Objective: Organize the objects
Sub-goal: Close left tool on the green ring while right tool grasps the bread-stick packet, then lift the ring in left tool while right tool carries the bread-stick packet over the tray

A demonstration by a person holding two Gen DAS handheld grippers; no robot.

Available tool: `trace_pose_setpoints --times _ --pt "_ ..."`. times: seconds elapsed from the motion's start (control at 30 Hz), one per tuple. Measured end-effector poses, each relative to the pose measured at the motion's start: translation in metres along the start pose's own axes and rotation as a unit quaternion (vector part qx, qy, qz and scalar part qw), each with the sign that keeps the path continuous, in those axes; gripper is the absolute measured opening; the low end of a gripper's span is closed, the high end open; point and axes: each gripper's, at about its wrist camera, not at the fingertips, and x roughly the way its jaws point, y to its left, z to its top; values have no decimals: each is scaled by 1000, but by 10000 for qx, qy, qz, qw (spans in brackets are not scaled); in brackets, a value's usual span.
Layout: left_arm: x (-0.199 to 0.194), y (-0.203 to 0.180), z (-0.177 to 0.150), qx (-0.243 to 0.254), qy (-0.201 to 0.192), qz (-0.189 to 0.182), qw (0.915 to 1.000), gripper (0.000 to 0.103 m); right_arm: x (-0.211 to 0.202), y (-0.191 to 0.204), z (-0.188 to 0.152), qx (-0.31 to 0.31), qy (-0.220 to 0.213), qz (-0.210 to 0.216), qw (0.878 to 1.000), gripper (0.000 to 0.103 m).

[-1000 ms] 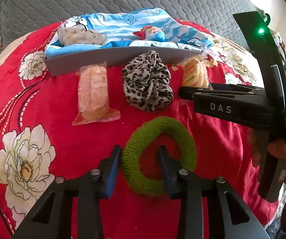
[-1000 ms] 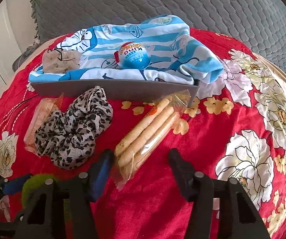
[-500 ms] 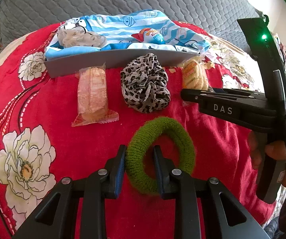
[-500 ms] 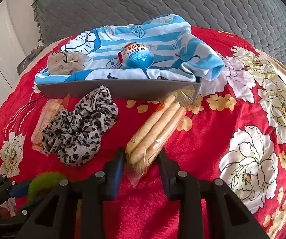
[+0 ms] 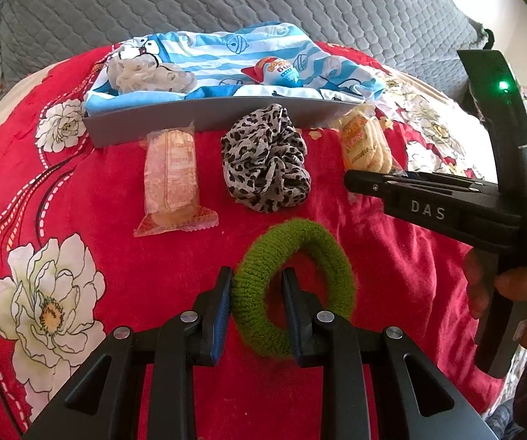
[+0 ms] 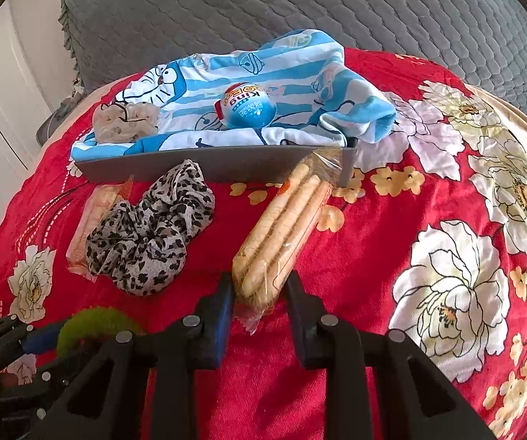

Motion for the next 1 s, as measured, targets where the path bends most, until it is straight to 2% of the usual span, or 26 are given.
trace_pose_setpoints --times 0.17,0.3,0.5,0.7,1.0 --pt "1 -1 0 14 15 -20 10000 27 -4 -2 -2 -6 -14 53 10000 28" --pt "0 -1 1 19 3 -49 10000 20 -10 -1 -3 -33 -40 114 9999 28" --pt "-3 -3 0 24 0 -155 9999 15 -15 0 -4 -69 -71 159 9998 28" --pt "-6 -3 0 -47 7 -253 9997 15 -20 1 -5 -93 -121 177 9997 28" --pt "-17 -3 3 -81 -113 -179 9997 15 -32 6 -3 -181 -208 212 9994 28"
